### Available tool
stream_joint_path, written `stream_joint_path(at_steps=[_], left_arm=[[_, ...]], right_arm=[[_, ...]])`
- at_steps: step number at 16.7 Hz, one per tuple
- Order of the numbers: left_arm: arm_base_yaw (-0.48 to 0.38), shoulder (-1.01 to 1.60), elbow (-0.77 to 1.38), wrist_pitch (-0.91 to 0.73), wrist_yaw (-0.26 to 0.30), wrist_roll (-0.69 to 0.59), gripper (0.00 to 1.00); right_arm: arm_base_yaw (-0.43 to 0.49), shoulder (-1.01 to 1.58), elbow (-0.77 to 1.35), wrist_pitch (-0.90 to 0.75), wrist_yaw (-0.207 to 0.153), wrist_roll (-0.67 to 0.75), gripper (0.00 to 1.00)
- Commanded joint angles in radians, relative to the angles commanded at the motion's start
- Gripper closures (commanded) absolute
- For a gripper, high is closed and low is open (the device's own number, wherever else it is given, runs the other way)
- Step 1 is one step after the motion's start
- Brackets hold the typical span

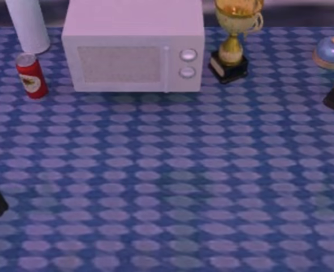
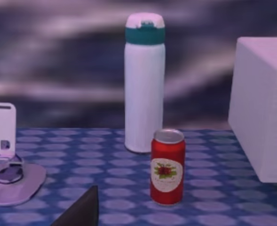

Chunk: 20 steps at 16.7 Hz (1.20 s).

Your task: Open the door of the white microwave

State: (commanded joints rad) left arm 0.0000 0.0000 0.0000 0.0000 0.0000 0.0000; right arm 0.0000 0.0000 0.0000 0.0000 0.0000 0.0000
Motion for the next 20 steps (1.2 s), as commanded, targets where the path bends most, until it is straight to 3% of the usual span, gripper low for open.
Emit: stream_joint_path(at_steps=[5, 9, 20], left_arm=[[-0.023, 0.061, 0.059, -0.042, -0.010, -0.017, 0.00], [-0.098, 0.287, 0.278, -0.180, -0.046, -0.078, 0.00], [-0.411, 1.372, 1.408, -0.729, -0.195, -0.367, 0.00]], right_arm=[[0.000, 0.000, 0.000, 0.000, 0.000, 0.000, 0.00], [0.000, 0.000, 0.000, 0.000, 0.000, 0.000, 0.00], [0.000, 0.000, 0.000, 0.000, 0.000, 0.000, 0.00]])
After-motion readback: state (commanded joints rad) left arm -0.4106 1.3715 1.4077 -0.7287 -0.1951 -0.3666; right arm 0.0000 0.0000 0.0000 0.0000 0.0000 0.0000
